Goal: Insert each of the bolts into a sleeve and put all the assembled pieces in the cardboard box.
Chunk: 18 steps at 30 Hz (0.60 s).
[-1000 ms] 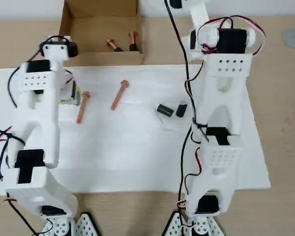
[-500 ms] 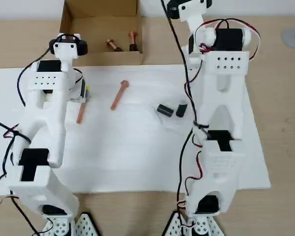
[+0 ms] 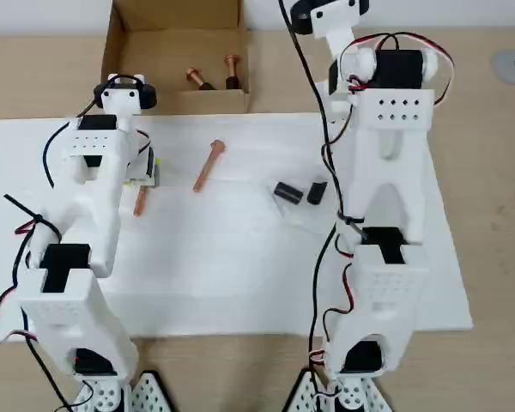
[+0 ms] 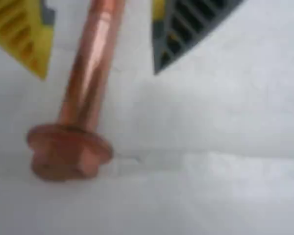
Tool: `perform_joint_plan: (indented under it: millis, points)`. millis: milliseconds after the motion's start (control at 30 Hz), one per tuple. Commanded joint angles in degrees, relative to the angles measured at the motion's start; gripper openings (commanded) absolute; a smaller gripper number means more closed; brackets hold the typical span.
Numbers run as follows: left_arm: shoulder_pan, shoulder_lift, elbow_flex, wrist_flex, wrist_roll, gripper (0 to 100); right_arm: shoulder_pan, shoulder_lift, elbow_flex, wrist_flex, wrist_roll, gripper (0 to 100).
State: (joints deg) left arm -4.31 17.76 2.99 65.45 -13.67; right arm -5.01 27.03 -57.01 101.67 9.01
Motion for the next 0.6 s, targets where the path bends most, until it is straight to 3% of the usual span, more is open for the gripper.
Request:
perform_joint_plan:
  millis: [0, 567]
  points:
    - [0.3, -0.6, -0.3, -1.7, 1.0, 15, 1.0, -4.4, 0.0, 0.7, 0.4, 27.7]
    - [4.1, -0.4, 5.7, -9.5, 1.1, 15, 0.9, -4.4, 0.1, 0.7, 0.4, 27.7]
